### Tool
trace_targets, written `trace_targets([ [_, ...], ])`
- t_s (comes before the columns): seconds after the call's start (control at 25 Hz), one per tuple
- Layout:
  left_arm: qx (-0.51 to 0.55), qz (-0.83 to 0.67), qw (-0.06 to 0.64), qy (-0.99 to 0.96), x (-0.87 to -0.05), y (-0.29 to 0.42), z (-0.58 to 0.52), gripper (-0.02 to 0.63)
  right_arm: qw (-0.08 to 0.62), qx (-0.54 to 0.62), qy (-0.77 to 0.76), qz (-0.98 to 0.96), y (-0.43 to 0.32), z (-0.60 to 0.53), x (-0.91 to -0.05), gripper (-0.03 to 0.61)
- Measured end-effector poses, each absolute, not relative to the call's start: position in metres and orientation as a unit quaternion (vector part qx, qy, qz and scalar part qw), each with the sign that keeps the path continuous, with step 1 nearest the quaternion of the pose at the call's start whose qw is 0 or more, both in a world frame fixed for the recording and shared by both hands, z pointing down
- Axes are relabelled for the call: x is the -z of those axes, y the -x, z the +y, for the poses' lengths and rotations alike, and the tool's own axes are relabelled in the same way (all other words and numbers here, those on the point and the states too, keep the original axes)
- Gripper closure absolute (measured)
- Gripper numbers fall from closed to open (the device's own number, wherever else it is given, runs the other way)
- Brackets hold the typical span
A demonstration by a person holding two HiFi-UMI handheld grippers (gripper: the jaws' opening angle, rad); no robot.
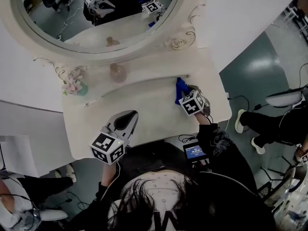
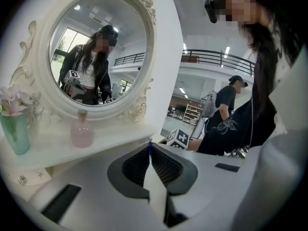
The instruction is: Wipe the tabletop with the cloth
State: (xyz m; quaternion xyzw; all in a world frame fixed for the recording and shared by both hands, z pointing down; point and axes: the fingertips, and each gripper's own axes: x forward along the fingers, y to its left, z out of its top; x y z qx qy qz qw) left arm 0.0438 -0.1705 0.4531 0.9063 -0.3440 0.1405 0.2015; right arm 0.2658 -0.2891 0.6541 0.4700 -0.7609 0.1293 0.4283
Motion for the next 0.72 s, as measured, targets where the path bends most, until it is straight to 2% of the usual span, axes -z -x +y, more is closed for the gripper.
trace_targets([
  [0.48,-0.174,-0.338,0.200,-0.903,-0.463,-0.072,-0.171,0.617,0.410,-0.173,-0.597,-0.668,-0.451,-0.299,-0.656,0.501],
  [0.72,-0.181,-0.334,0.206,-0.902,-0.468,-0.075,-0.162,0.615,0.400,-0.187,-0.628,-0.641,-0.493,-0.288,-0.652,0.502],
])
